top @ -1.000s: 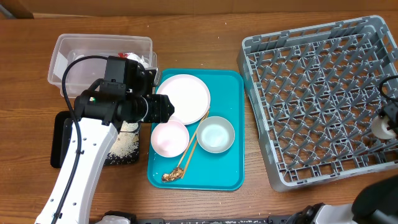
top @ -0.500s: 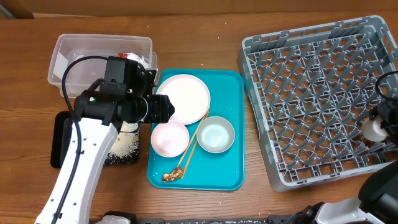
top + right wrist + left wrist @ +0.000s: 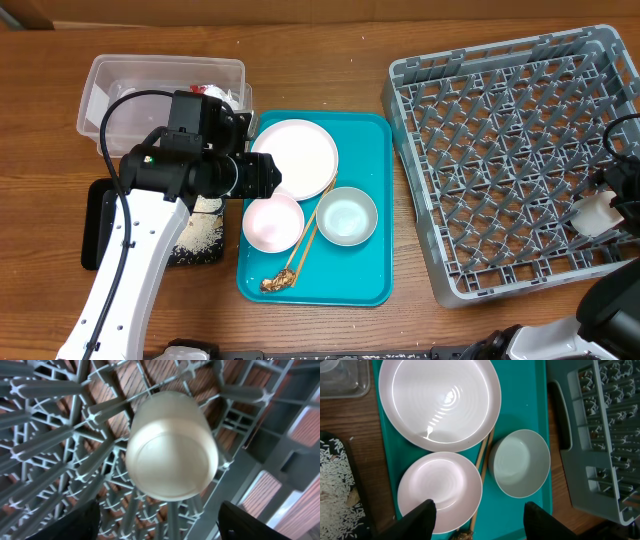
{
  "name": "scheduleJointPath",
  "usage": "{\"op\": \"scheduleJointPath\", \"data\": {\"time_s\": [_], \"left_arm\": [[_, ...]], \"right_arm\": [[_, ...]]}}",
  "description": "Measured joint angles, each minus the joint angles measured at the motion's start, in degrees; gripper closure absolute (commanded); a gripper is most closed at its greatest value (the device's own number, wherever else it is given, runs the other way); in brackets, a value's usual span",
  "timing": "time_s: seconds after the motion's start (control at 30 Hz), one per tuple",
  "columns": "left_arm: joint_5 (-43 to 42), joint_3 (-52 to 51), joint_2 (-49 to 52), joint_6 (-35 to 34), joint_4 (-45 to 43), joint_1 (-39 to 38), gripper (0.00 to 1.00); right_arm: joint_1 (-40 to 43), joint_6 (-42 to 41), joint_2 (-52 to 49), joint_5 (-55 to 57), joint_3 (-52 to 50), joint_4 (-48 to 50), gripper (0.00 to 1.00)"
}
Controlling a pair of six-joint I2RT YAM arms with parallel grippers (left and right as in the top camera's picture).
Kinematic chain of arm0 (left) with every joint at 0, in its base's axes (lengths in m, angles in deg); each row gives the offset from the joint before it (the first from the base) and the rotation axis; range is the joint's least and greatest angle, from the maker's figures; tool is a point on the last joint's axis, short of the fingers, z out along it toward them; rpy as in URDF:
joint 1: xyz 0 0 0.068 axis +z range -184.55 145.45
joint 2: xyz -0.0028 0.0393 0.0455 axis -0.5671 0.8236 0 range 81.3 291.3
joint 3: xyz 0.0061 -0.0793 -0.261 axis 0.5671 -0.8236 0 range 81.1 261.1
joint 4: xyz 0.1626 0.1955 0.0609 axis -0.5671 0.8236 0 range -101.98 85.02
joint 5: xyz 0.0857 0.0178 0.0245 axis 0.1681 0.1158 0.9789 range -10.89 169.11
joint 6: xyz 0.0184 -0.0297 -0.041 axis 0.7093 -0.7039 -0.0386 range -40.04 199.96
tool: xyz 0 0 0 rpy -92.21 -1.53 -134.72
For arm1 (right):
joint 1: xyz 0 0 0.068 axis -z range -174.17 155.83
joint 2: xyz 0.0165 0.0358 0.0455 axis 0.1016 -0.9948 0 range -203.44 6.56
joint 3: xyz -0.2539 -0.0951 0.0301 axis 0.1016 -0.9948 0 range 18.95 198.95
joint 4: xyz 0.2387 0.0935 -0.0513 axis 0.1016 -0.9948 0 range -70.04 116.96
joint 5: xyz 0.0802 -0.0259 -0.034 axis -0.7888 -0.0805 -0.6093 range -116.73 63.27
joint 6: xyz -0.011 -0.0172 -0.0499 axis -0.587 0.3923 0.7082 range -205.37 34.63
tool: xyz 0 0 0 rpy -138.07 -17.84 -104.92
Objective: Sort waste into correct bins and load items into the dishwasher
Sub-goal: 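Move right gripper to the grey bowl and grasp its rim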
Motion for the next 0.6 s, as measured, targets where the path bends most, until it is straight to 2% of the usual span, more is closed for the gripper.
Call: {"op": "scheduleJointPath", "data": {"time_s": [0.2,0.33,0.47,0.6], "left_arm": [[0.7,0.0,0.0,0.0,0.0,0.0,0.37],[1.4,0.0,0.0,0.0,0.1,0.0,0.36],[3.8,0.0,0.0,-0.4,1.5,0.0,0.36],[7.3,0.0,0.0,-2.3,3.1,0.0,0.35]], "right_arm": [[-0.7,3.8,0.1,-9.2,0.0,-0.3,0.27],[-4.1,7.4,2.2,-15.4,0.0,0.1,0.27],[-12.7,9.9,8.6,-18.8,0.0,0.9,0.27],[-25.0,11.1,14.6,-20.6,0.0,0.9,0.27]]}}
